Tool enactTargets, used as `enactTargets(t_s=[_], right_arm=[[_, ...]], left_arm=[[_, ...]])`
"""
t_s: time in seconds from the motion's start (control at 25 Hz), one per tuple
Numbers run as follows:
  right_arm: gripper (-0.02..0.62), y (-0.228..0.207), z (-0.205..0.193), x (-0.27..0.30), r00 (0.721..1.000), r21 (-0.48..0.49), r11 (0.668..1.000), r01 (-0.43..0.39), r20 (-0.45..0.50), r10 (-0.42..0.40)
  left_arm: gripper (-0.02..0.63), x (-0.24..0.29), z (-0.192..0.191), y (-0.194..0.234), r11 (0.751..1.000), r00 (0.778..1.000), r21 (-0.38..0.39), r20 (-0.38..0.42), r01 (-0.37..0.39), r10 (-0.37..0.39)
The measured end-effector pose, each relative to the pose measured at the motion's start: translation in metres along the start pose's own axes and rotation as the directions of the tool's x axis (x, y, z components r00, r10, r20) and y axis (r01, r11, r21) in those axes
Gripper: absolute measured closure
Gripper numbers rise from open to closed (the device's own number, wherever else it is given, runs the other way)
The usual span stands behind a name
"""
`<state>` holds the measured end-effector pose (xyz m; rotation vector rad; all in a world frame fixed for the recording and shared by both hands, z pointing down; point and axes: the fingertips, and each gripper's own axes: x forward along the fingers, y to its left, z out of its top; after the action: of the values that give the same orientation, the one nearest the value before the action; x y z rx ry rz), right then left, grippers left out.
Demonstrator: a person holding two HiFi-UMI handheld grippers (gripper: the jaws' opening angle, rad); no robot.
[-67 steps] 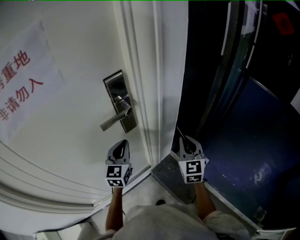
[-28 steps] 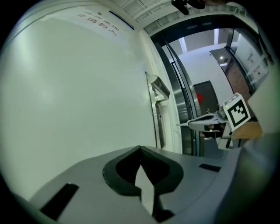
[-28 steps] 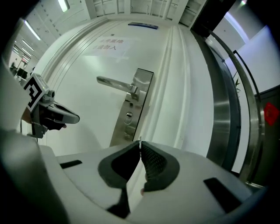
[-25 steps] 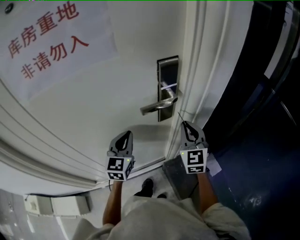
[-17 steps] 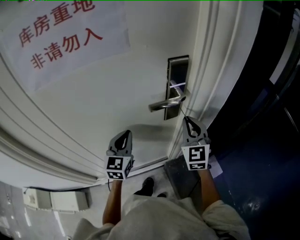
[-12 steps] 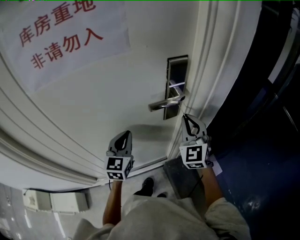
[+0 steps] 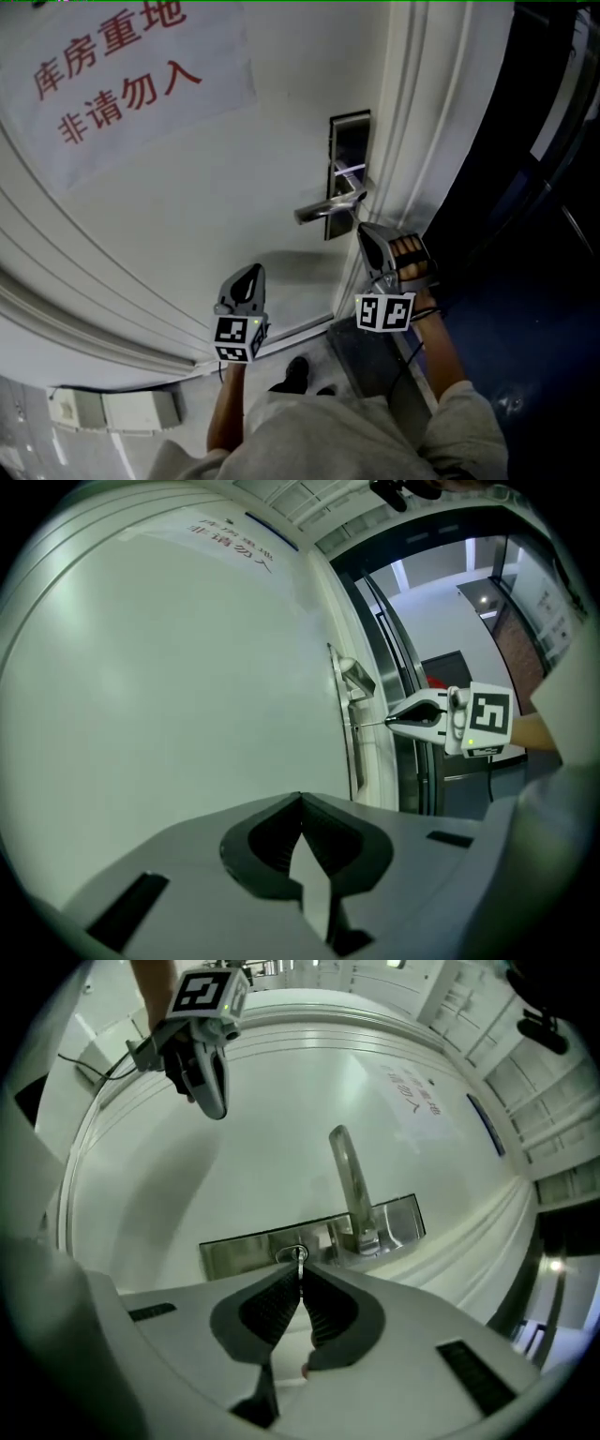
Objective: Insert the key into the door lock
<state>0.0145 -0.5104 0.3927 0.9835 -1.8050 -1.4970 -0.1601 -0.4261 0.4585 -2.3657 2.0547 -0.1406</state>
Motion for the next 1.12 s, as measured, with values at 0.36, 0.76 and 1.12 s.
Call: enactTargets(t_s=[0.36, 0.76, 1.12], right_arm=[[0.566, 0.001, 0.001, 0.004, 1.0, -0.063, 0.998, -0.007, 0.012, 0.008], [0.566, 0.006, -0.001, 0.011, 1.0, -0.074, 0.997, -0.018, 0.0, 0.018], [0.566, 0.005, -0.002, 0.017, 0.999, -0.083, 0.996, -0.032, -0.01, 0.031]], left_arm=[[0.589, -0.002, -0.002, 0.01, 1.0, 1.0, -0.004, -0.002, -0.013, 0.013], [0.589, 0.0, -0.001, 0.009, 1.0, 1.0, -0.004, 0.0, -0.011, 0.011], [0.589, 0.003, -0.004, 0.007, 1.0, 1.0, -0.008, -0.005, -0.004, 0.004]])
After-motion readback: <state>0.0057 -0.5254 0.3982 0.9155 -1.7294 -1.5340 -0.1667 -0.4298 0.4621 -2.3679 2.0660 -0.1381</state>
